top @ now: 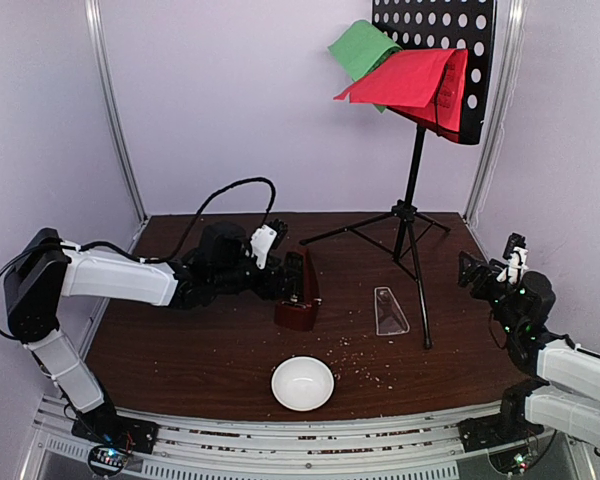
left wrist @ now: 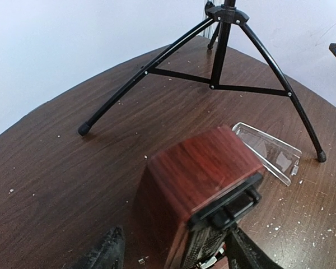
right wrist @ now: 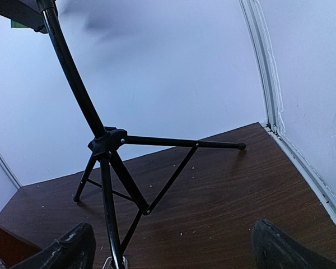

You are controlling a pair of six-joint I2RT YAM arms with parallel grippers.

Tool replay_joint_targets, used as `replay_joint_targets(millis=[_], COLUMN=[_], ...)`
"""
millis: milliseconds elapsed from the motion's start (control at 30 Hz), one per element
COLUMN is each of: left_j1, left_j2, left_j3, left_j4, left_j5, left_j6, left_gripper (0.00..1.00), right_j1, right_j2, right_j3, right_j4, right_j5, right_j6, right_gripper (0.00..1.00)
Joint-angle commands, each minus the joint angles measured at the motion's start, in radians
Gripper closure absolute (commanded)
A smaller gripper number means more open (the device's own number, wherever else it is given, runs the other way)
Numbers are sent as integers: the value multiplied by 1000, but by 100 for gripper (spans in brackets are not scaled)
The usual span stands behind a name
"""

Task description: Pack up the instrument practice props

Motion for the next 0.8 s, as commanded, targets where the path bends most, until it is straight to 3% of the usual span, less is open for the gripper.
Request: replay_joint_targets(millis=[0,767], left_j1=[-4,-4], left_j2=[8,5], left_j3=[10,-5], left_j4=[60,70], left_j5=[2,27], left_j6=[0,-2], left_gripper=[38,52], right_j1=[-4,-4], right_j2=[1,5], right_j3=[-17,-16], right_j4=[28,30], right_j5=[11,11], right_j6=[1,0], right_gripper=[0,0])
